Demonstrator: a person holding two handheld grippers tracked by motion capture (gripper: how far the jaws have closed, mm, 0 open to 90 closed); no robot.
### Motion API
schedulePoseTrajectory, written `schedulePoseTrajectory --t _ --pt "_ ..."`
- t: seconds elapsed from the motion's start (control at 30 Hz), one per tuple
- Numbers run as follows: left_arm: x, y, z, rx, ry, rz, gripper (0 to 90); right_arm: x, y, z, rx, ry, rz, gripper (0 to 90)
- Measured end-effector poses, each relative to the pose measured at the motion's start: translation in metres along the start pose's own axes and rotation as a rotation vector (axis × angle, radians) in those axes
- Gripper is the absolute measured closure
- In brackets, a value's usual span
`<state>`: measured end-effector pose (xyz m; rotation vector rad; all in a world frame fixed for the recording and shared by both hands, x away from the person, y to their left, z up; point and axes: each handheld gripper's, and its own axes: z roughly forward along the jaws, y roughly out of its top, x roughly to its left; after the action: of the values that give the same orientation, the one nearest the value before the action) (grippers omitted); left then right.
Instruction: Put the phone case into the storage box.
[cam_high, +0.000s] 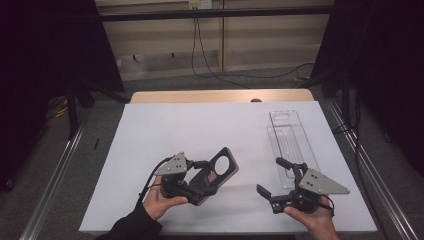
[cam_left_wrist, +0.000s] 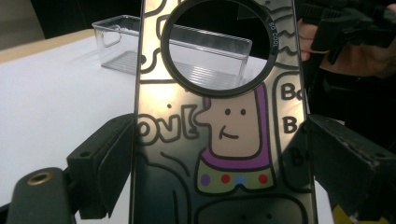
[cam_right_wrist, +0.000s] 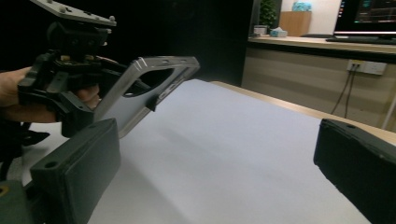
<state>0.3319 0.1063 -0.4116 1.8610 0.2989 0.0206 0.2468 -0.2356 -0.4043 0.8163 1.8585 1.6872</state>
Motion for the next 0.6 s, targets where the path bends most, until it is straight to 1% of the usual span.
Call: schedulePoseTrajectory --t 0.03,0.1,0.17,0.2,0.27,0.3,0.33,0.37,0.4,0.43,0.53,0.6 --pt "0.0 0.0 0.0 -0.004 0.0 0.0 12.2 0.001 0.001 0.002 0.001 0.009 -0.004 0.0" --pt "-0.001 0.0 0.0 -0.009 0.004 0.018 12.2 0.003 0.004 0.005 0.0 0.024 -0.005 0.0" --pt "-0.001 0.0 0.0 -0.017 -0.009 0.017 12.2 0.004 0.007 0.009 -0.003 0.045 -0.008 0.0" --pt "-0.002 0.0 0.0 -0.016 -0.008 0.029 12.2 0.005 0.009 0.011 -0.007 0.053 -0.009 0.0" --pt "-0.002 0.0 0.0 -0.023 -0.034 0.016 12.2 0.006 0.012 0.016 -0.001 0.075 -0.014 0.0" --pt "-0.003 -0.001 -0.001 -0.014 -0.026 0.03 12.2 0.007 0.013 0.019 0.005 0.085 -0.012 0.0" --pt "-0.004 -0.001 -0.002 -0.005 -0.021 0.053 12.2 0.008 0.014 0.02 0.011 0.094 -0.012 0.0" --pt "-0.004 -0.002 -0.002 -0.008 -0.034 0.046 12.2 0.009 0.014 0.023 0.007 0.11 -0.011 0.0" --pt "-0.004 -0.002 -0.003 -0.009 -0.037 0.045 12.2 0.01 0.015 0.025 0.007 0.122 -0.007 0.0" --pt "-0.004 -0.002 -0.004 -0.01 -0.037 0.051 12.2 0.011 0.016 0.027 0.009 0.138 -0.008 0.0" --pt "-0.004 -0.001 -0.005 -0.019 -0.048 0.052 12.2 0.012 0.017 0.032 0.001 0.184 -0.009 0.0" --pt "-0.005 -0.001 -0.004 -0.018 -0.064 0.058 12.2 0.013 0.018 0.035 -0.003 0.209 0.003 0.0"
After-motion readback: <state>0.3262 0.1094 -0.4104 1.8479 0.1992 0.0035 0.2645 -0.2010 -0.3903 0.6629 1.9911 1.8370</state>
